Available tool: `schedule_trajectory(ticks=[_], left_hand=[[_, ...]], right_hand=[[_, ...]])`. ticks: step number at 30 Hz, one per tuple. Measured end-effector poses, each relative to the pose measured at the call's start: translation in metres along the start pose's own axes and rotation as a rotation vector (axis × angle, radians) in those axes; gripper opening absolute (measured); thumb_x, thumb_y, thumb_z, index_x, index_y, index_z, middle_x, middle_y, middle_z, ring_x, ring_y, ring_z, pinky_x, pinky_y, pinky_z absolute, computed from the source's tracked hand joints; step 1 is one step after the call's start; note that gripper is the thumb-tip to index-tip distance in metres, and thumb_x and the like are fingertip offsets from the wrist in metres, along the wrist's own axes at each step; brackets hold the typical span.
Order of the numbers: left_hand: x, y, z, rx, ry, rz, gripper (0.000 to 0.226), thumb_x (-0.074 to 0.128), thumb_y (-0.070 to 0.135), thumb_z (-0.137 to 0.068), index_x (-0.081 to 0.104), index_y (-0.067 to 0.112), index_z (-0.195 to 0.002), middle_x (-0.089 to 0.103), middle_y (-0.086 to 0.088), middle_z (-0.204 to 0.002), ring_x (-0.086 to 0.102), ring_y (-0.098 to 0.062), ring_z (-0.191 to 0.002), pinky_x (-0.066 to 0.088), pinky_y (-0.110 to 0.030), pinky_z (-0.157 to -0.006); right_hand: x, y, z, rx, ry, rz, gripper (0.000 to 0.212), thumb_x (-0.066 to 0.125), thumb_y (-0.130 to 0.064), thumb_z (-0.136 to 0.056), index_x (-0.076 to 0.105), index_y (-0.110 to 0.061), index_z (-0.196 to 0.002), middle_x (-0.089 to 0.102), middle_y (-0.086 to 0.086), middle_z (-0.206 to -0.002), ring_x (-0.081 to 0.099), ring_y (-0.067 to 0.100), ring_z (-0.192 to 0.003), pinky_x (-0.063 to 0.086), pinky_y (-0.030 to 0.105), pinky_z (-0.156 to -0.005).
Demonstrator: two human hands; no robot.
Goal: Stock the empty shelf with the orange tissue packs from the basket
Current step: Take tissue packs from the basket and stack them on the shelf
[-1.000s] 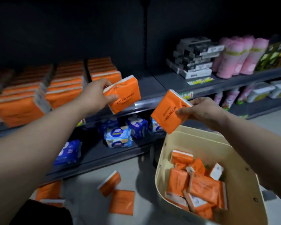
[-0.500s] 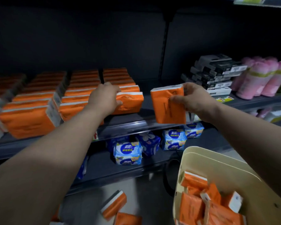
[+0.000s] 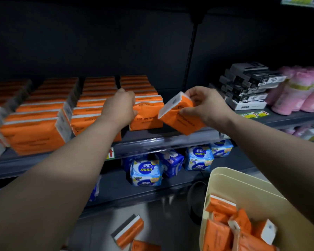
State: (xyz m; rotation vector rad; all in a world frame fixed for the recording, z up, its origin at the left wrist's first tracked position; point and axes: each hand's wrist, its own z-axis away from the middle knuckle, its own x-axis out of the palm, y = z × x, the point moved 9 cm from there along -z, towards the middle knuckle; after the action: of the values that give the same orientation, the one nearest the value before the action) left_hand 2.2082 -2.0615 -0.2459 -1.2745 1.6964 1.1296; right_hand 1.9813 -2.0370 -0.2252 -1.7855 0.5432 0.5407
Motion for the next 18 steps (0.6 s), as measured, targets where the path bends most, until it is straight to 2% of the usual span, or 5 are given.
schedule_trajectory(ticks=[6, 9, 11, 15, 18], left_hand=[[-0.022, -0.013, 0.01, 0.061, 0.001, -0.008, 0.028, 0.067, 0.041, -0.081, 0.065, 0.02, -0.099, 0.059, -0.007, -0.106, 0.058, -0.027, -0.097, 0.049, -0.038, -0.082], [-0.037, -0.024, 0.02, 0.044, 0.048, -0.042, 0.024, 0.061, 0.041, -0.084, 0.066, 0.022, -0.097, 0.061, -0.008, -0.106, 0.06, -0.03, -0.097, 0.049, -0.039, -0.081], [-0.041, -0.028, 0.026, 0.041, 0.056, -0.059, 0.028, 0.057, 0.04, -0.087, 0.064, 0.021, -0.105, 0.061, -0.009, -0.111, 0.059, -0.032, -0.102, 0.047, -0.04, -0.082], [-0.048, -0.037, 0.032, 0.037, 0.065, -0.036, 0.034, 0.048, 0.032, -0.093, 0.057, 0.019, -0.123, 0.058, -0.011, -0.123, 0.055, -0.032, -0.112, 0.046, -0.043, -0.089], [-0.05, -0.045, 0.034, 0.031, 0.057, -0.027, 0.034, 0.045, 0.028, -0.095, 0.055, 0.019, -0.125, 0.056, -0.011, -0.125, 0.054, -0.032, -0.114, 0.046, -0.045, -0.093]], right_hand=[[0.038, -0.028, 0.002, -0.106, -0.089, 0.099, 0.033, 0.08, -0.012, -0.064, 0.064, -0.026, -0.089, 0.066, -0.01, -0.082, 0.063, 0.008, -0.078, 0.051, 0.027, -0.075], [0.058, -0.04, 0.0, -0.15, -0.116, 0.14, 0.032, 0.079, -0.011, -0.066, 0.067, -0.021, -0.094, 0.069, -0.004, -0.089, 0.064, 0.015, -0.084, 0.053, 0.035, -0.081], [0.072, -0.045, -0.003, -0.151, -0.131, 0.155, 0.037, 0.079, -0.012, -0.069, 0.067, -0.021, -0.102, 0.067, -0.003, -0.101, 0.062, 0.016, -0.095, 0.05, 0.037, -0.089], [0.094, -0.047, -0.009, -0.121, -0.093, 0.26, 0.044, 0.078, -0.023, -0.073, 0.065, -0.03, -0.114, 0.061, -0.006, -0.121, 0.049, 0.017, -0.12, 0.026, 0.041, -0.111], [0.107, -0.046, -0.012, -0.116, -0.072, 0.311, 0.041, 0.076, -0.026, -0.074, 0.066, -0.035, -0.113, 0.059, -0.008, -0.123, 0.041, 0.016, -0.126, 0.011, 0.043, -0.115]])
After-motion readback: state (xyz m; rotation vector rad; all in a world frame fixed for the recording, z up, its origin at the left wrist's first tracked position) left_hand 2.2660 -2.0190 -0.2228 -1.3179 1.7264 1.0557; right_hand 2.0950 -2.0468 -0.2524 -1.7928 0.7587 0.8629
